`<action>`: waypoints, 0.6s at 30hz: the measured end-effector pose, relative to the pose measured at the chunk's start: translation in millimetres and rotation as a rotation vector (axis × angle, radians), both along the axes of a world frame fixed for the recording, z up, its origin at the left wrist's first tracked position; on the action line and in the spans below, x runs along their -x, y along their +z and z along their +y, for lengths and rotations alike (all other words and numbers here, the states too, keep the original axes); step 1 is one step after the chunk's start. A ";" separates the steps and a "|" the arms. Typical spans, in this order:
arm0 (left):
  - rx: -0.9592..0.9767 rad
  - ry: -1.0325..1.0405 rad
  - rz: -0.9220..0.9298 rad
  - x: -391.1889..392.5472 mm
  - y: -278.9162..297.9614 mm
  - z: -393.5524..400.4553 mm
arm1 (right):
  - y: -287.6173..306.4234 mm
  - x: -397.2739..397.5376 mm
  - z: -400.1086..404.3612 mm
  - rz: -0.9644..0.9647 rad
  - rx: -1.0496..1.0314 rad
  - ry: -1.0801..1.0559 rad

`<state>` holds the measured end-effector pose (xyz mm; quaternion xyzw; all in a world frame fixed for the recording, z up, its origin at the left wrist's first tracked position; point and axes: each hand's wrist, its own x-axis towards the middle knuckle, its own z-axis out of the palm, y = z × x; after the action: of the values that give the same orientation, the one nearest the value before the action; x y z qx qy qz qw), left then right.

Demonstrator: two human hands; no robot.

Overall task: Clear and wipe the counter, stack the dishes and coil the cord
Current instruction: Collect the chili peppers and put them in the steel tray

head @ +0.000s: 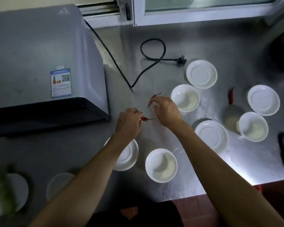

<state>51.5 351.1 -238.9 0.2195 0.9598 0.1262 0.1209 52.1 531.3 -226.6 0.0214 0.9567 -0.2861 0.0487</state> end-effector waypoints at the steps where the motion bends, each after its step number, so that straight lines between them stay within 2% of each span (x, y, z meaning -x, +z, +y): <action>1: 0.008 -0.003 0.005 -0.1 -2.7 1.0 | -3.6 5.3 2.0 0.010 -0.035 0.037; 10: -0.005 0.030 0.009 7.5 -10.5 5.4 | -21.0 48.3 8.5 -0.044 -0.193 0.286; 18: 0.001 0.035 -0.033 16.3 -8.3 -2.5 | -28.0 63.4 6.4 -0.072 -0.249 0.326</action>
<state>35.1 348.5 -247.2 0.2005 0.9614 0.1316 0.1348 -11.3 537.8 -254.6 -0.1178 0.9732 -0.1528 0.1252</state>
